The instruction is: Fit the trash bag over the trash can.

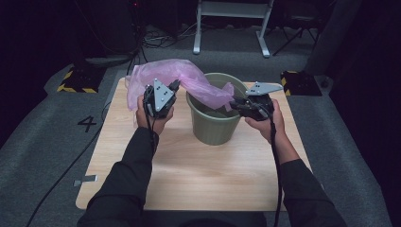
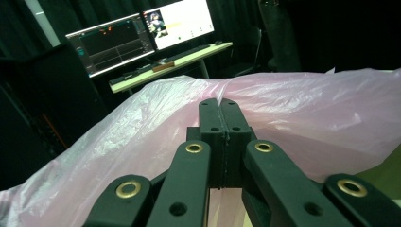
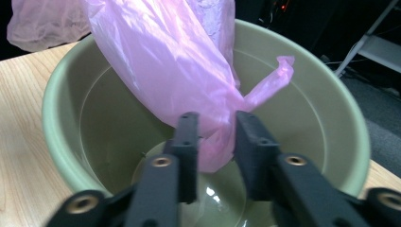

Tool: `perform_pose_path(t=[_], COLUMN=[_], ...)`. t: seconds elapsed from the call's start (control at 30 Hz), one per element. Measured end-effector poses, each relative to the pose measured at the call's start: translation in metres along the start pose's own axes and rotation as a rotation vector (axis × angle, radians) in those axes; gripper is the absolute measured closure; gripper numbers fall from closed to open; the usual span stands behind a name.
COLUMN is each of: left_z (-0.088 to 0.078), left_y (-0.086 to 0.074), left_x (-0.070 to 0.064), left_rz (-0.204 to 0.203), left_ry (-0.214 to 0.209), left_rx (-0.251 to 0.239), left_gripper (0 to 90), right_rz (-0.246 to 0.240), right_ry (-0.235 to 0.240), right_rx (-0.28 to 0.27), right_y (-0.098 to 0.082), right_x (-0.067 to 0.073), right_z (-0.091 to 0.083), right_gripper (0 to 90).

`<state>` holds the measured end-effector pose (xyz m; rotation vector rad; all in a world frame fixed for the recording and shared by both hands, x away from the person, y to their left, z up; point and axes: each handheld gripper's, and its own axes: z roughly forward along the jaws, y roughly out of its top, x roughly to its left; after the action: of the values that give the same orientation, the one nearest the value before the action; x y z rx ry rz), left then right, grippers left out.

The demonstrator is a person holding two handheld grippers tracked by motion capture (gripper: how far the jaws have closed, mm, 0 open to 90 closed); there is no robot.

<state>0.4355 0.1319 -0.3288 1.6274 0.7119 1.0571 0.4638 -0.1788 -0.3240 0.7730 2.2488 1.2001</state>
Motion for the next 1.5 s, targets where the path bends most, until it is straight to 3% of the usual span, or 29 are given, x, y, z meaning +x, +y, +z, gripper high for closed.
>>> perform_pose_path(t=[0.1,0.23,0.47,0.57,0.73,0.87,1.07,1.17,1.2,1.23,1.33,1.5], left_z=[-0.001,-0.003,-0.007,-0.006,0.001,0.007,0.009,0.007,0.007,0.007,0.006,0.003], left_y=[0.002,0.003,0.004,0.004,0.003,0.0,0.0,0.001,0.001,0.001,0.0,-0.001], left_x=[-0.003,0.002,0.01,0.003,-0.015,-0.03,-0.044,-0.049,-0.051,-0.051,-0.054,-0.055], left_rz=[0.007,0.01,0.004,0.045,0.084,0.087,0.102,0.103,0.1,0.1,0.099,0.091], left_ry=[-0.004,0.016,0.035,0.024,-0.025,-0.077,-0.147,-0.18,-0.191,-0.196,-0.223,-0.241], left_rx=[-0.01,-0.018,-0.025,-0.022,-0.008,0.005,0.003,0.005,0.005,0.006,0.01,0.007], left_gripper=[89.7,89.7,89.7,89.7,89.6,89.6,89.6,89.5,89.5,89.4,88.8,86.7], right_rz=[0.013,0.033,0.054,0.047,-0.014,-0.07,-0.118,-0.136,-0.144,-0.155,-0.173,-0.161], right_ry=[0.0,0.018,0.039,0.029,0.043,0.054,0.019,0.002,-0.008,-0.017,-0.018,-0.002], right_rx=[0.02,0.003,-0.053,-0.067,-0.106,-0.122,-0.092,-0.081,-0.076,-0.069,-0.04,-0.044], right_y=[0.001,0.0,-0.003,-0.004,0.002,0.009,0.019,0.022,0.022,0.023,0.023,0.019], right_x=[0.0,0.0,-0.007,-0.009,0.001,0.016,0.03,0.034,0.035,0.035,0.034,0.031], right_z=[0.004,0.002,-0.015,-0.022,-0.031,-0.03,-0.016,-0.008,-0.006,-0.004,0.001,0.005], right_gripper=[49.6,36.0,31.8,30.7,29.2,29.0,29.4,32.7,37.8,48.9,66.4,88.3])
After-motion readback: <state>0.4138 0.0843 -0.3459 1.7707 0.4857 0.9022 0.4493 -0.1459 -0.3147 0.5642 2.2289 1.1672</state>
